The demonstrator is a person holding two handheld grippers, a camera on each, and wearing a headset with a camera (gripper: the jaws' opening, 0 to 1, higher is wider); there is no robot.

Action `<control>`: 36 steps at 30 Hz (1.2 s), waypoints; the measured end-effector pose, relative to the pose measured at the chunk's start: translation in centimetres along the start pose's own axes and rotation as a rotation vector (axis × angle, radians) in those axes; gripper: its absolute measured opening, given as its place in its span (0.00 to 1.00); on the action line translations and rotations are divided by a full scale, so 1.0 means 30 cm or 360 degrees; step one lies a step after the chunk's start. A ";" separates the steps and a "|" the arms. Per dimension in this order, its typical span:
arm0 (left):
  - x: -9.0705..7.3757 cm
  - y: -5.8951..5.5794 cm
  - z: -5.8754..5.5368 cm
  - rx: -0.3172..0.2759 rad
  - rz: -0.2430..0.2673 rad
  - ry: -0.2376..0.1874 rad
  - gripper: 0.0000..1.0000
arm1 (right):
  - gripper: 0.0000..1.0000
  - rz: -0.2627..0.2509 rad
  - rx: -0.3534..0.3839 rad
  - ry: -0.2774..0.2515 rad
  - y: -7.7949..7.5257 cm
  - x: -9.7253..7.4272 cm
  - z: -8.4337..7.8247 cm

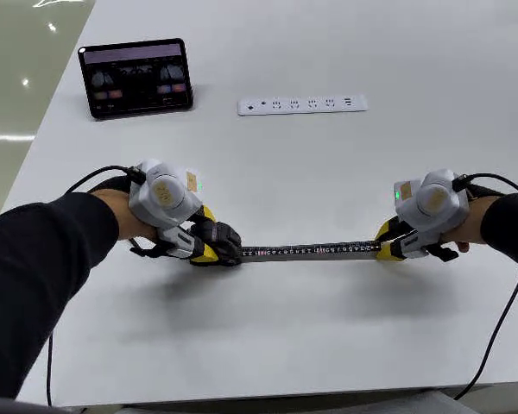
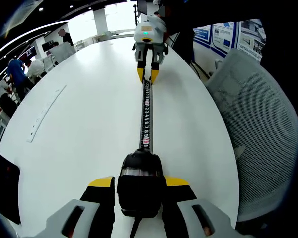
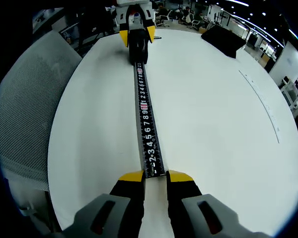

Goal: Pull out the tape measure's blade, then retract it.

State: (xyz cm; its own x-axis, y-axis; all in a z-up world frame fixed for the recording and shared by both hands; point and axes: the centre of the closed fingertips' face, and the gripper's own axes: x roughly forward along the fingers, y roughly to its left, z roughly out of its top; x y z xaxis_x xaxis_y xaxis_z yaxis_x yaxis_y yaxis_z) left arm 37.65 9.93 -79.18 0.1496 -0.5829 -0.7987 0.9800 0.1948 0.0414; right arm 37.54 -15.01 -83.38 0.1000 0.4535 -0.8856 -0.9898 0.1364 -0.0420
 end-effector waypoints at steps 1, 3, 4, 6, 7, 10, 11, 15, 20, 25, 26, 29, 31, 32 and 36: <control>-0.007 0.012 0.008 -0.0065 0.0026 -0.0039 0.36 | 0.14 -0.0030 0.0003 -0.0007 -0.007 -0.002 0.000; -0.035 0.047 0.020 -0.0164 0.0107 -0.0127 0.44 | 0.21 -0.0103 0.0066 -0.0084 -0.028 -0.011 0.021; -0.047 0.058 0.019 -0.0178 0.0134 -0.0148 0.49 | 0.26 -0.0120 0.0105 -0.0108 -0.032 -0.018 0.028; -0.081 0.077 0.009 -0.0230 0.0190 -0.0195 0.55 | 0.29 -0.0154 0.0129 -0.0149 -0.043 -0.042 0.039; -0.096 0.086 -0.003 -0.0271 0.0224 -0.0193 0.61 | 0.29 -0.0150 0.0149 -0.0173 -0.041 -0.052 0.045; -0.155 0.135 -0.065 -0.0493 0.0379 -0.0181 0.83 | 0.30 -0.0189 0.0184 -0.0221 -0.043 -0.088 0.045; -0.165 0.135 -0.067 -0.0529 0.0378 -0.0220 0.86 | 0.31 -0.0203 0.0203 -0.0237 -0.043 -0.098 0.042; -0.228 0.129 -0.131 -0.0608 0.0453 -0.0287 0.89 | 0.37 -0.0295 0.0285 -0.0276 -0.028 -0.144 0.007; -0.297 0.118 -0.190 -0.0694 0.0570 -0.0389 1.00 | 0.48 -0.0369 0.0367 -0.0309 0.012 -0.190 -0.044; -0.338 0.054 -0.251 -0.0787 0.0590 -0.0391 1.00 | 0.58 -0.0541 0.0435 -0.0361 0.021 -0.252 -0.090; -0.344 0.044 -0.256 -0.0816 0.0591 -0.0400 1.00 | 0.59 -0.0548 0.0455 -0.0374 0.030 -0.260 -0.095; -0.379 0.024 -0.264 -0.0833 0.0656 -0.0448 1.00 | 0.63 -0.0609 0.0537 -0.0418 0.045 -0.294 -0.117; -0.401 0.005 -0.260 -0.0855 0.0678 -0.0499 1.00 | 0.68 -0.0680 0.0590 -0.0461 0.055 -0.320 -0.123; -0.411 -0.002 -0.261 -0.0849 0.0694 -0.0509 1.00 | 0.72 -0.0685 0.0577 -0.0477 0.067 -0.326 -0.122; -0.459 -0.014 -0.278 -0.0789 0.0791 -0.0558 1.00 | 0.80 -0.0707 0.0608 -0.0501 0.118 -0.352 -0.132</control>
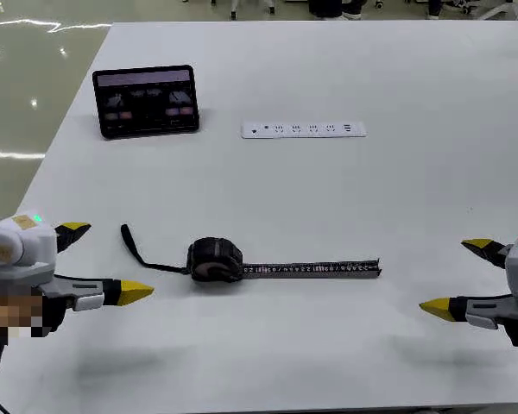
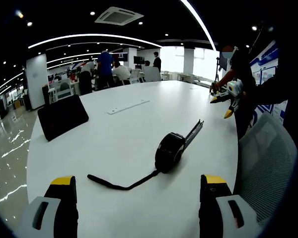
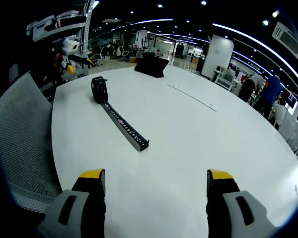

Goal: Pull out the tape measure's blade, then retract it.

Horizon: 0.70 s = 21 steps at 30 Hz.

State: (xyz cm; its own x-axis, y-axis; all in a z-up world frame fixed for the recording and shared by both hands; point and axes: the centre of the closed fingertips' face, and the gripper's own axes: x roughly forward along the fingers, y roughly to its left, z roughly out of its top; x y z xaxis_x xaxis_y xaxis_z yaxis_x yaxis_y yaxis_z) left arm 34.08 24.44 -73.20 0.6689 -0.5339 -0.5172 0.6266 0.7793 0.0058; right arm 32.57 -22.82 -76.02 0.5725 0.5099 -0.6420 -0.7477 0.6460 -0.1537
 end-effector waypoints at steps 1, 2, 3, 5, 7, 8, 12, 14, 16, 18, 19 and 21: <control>-0.014 0.000 -0.002 0.0000 0.0003 -0.0006 1.00 | 0.80 0.0006 0.0011 -0.0002 0.008 -0.011 -0.008; -0.022 0.000 -0.002 -0.0005 0.0004 -0.0009 1.00 | 0.81 0.0003 0.0011 0.0000 0.010 -0.016 -0.014; -0.030 0.002 -0.003 -0.0009 0.0011 -0.0012 1.00 | 0.82 -0.0003 0.0014 0.0000 0.012 -0.024 -0.018; -0.049 0.002 -0.002 0.0015 0.0030 -0.0027 1.00 | 0.83 -0.0015 0.0046 -0.0019 0.016 -0.045 -0.016; -0.070 0.001 0.023 0.0103 0.0056 -0.0113 1.00 | 0.85 -0.0038 0.0057 -0.0019 0.007 -0.066 -0.029; -0.076 -0.003 0.010 0.0074 0.0051 -0.0083 1.00 | 0.85 -0.0051 0.0065 -0.0027 0.007 -0.079 -0.027; -0.105 -0.007 -0.030 0.0021 0.0073 -0.0014 1.00 | 0.89 -0.0068 0.0122 -0.0046 0.010 -0.122 -0.040; -0.120 -0.012 -0.052 -0.0001 0.0080 0.0019 1.00 | 0.92 -0.0068 0.0141 -0.0049 0.015 -0.138 -0.049; -0.134 -0.021 -0.063 -0.0011 0.0084 0.0023 1.00 | 0.94 -0.0071 0.0151 -0.0048 0.021 -0.152 -0.061; -0.145 -0.026 -0.069 -0.0020 0.0089 0.0018 1.00 | 0.97 -0.0074 0.0160 -0.0041 0.024 -0.165 -0.068; -0.151 -0.025 -0.075 -0.0036 0.0098 0.0018 1.00 | 0.98 -0.0077 0.0167 -0.0044 0.024 -0.175 -0.072; -0.160 -0.031 -0.083 -0.0065 0.0100 0.0015 1.00 | 0.99 -0.0083 0.0172 -0.0047 0.017 -0.189 -0.079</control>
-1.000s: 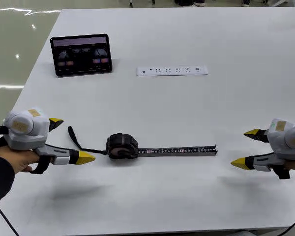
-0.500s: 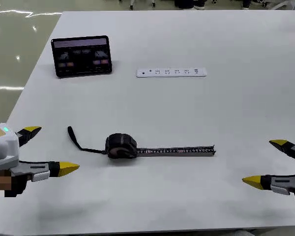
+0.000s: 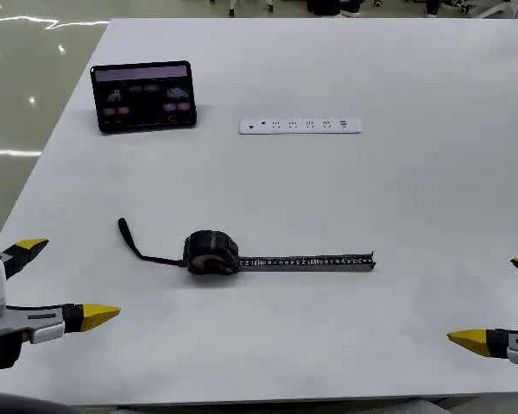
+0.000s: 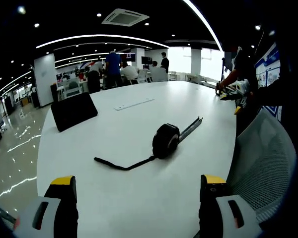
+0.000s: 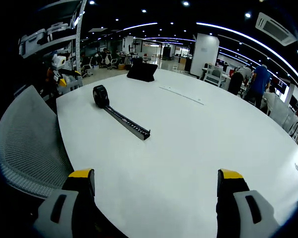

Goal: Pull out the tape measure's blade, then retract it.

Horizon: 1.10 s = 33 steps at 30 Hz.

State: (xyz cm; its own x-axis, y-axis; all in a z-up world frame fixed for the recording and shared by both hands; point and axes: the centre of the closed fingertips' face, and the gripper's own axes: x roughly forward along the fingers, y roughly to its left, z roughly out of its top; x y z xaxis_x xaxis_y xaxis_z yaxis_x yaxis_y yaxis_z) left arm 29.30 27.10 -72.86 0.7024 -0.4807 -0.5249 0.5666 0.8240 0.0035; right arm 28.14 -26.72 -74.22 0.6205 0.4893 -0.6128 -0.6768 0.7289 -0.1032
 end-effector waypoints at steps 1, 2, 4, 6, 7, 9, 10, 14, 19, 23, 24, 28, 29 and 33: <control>-0.006 -0.003 -0.006 -0.0009 0.0004 0.0001 1.00 | 1.00 -0.0007 -0.0003 0.0004 -0.005 -0.011 -0.004; -0.010 -0.006 -0.010 -0.0017 0.0002 0.0004 1.00 | 1.00 -0.0012 -0.0006 0.0009 -0.010 -0.018 -0.007; -0.020 -0.010 -0.019 -0.0021 0.0006 0.0006 1.00 | 1.00 -0.0016 -0.0008 0.0015 -0.014 -0.038 -0.011; -0.029 -0.007 -0.023 -0.0031 0.0012 0.0008 1.00 | 1.00 -0.0025 -0.0014 0.0028 -0.020 -0.056 -0.022; -0.033 -0.005 -0.022 -0.0033 0.0016 0.0004 1.00 | 1.00 -0.0029 -0.0013 0.0028 -0.025 -0.061 -0.030; -0.038 -0.003 -0.023 -0.0039 0.0021 0.0005 1.00 | 1.00 -0.0040 0.0005 0.0030 -0.029 -0.072 -0.047; -0.039 -0.005 -0.025 -0.0035 0.0018 0.0010 1.00 | 1.00 -0.0044 0.0010 0.0028 -0.029 -0.073 -0.053; -0.041 -0.017 -0.033 -0.0007 -0.0011 0.0035 1.00 | 1.00 -0.0030 -0.0008 0.0054 -0.007 -0.072 -0.074; -0.045 -0.013 -0.039 -0.0017 -0.0011 0.0051 1.00 | 1.00 -0.0028 -0.0002 0.0053 0.003 -0.084 -0.071; -0.059 -0.017 -0.038 -0.0013 -0.0015 0.0042 1.00 | 1.00 -0.0023 -0.0007 0.0061 0.008 -0.094 -0.077; -0.062 -0.019 -0.039 -0.0011 -0.0017 0.0049 1.00 | 1.00 -0.0025 -0.0010 0.0061 0.008 -0.096 -0.076; -0.082 -0.012 -0.041 -0.0010 -0.0012 0.0045 1.00 | 1.00 -0.0030 -0.0012 0.0052 0.007 -0.102 -0.074; -0.083 -0.009 -0.041 -0.0005 -0.0005 0.0043 1.00 | 1.00 -0.0028 -0.0008 0.0055 0.005 -0.103 -0.078; -0.085 -0.004 -0.036 0.0002 0.0002 0.0024 1.00 | 1.00 -0.0019 -0.0006 0.0057 0.013 -0.102 -0.074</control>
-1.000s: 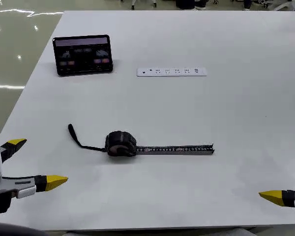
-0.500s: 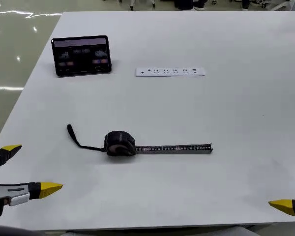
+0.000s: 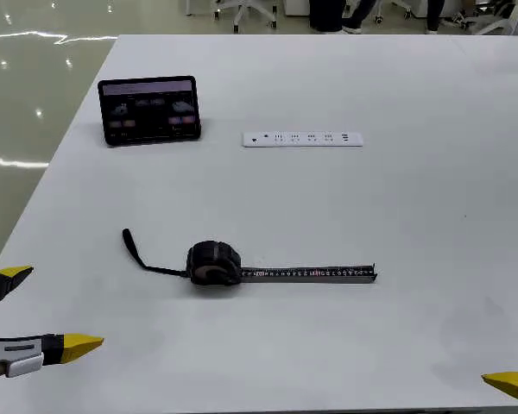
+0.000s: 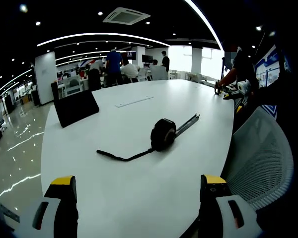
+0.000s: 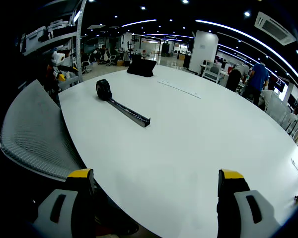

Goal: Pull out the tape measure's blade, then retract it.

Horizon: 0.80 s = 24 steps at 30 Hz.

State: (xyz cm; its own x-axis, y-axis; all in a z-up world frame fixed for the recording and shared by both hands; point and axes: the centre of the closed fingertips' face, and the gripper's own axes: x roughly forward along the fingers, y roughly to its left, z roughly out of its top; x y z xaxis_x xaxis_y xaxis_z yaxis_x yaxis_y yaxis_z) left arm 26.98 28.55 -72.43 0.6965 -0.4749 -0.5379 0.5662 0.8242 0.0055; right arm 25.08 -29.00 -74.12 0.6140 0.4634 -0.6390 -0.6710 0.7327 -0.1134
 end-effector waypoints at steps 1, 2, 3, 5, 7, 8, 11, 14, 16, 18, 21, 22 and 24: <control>0.000 0.000 0.001 0.0003 0.0000 -0.0003 1.00 | 1.00 0.0002 -0.0002 -0.0002 0.002 0.001 0.002; 0.001 -0.001 0.003 0.0002 -0.0001 -0.0004 1.00 | 1.00 0.0005 -0.0001 -0.0002 0.003 0.001 0.002; 0.003 -0.003 0.008 -0.0001 -0.0003 -0.0010 1.00 | 1.00 0.0009 -0.0001 -0.0005 0.005 0.001 0.004; 0.007 -0.007 0.013 -0.0003 -0.0009 -0.0014 1.00 | 1.00 0.0012 -0.0003 0.0000 0.010 0.002 0.006; 0.008 -0.009 0.014 0.0002 -0.0010 -0.0014 1.00 | 1.00 0.0010 -0.0012 0.0000 0.008 0.002 0.006; 0.008 -0.008 0.016 -0.0001 -0.0008 -0.0020 1.00 | 1.00 0.0010 -0.0018 0.0002 0.007 0.001 0.006; 0.008 -0.009 0.020 -0.0010 -0.0011 -0.0025 1.00 | 1.00 0.0023 -0.0008 -0.0001 0.010 0.000 0.011; 0.012 -0.011 0.018 -0.0006 -0.0017 -0.0013 1.00 | 1.00 0.0034 0.0004 -0.0006 0.014 0.002 0.015; 0.014 -0.014 0.026 -0.0003 -0.0024 -0.0029 1.00 | 1.00 0.0052 0.0033 -0.0013 0.020 0.001 0.020; 0.019 -0.015 0.030 -0.0027 -0.0021 -0.0027 1.00 | 1.00 0.0047 0.0010 -0.0003 0.019 0.003 0.020; 0.036 -0.019 0.034 -0.0046 -0.0007 -0.0002 1.00 | 1.00 0.0055 -0.0010 0.0004 0.019 0.008 0.031; 0.046 -0.021 0.038 -0.0056 0.0007 0.0014 1.00 | 1.00 0.0059 -0.0026 0.0010 0.014 0.012 0.038; 0.059 -0.021 0.053 -0.0098 0.0035 0.0029 1.00 | 1.00 0.0079 -0.0039 0.0020 0.010 0.019 0.046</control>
State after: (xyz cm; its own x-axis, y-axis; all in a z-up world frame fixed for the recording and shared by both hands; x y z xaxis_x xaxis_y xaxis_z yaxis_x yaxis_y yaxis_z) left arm 28.55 26.70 -72.04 0.6998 -0.4513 -0.5538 0.5225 0.8520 -0.0340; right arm 25.80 -27.82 -73.47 0.5745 0.4924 -0.6538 -0.7105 0.6966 -0.0996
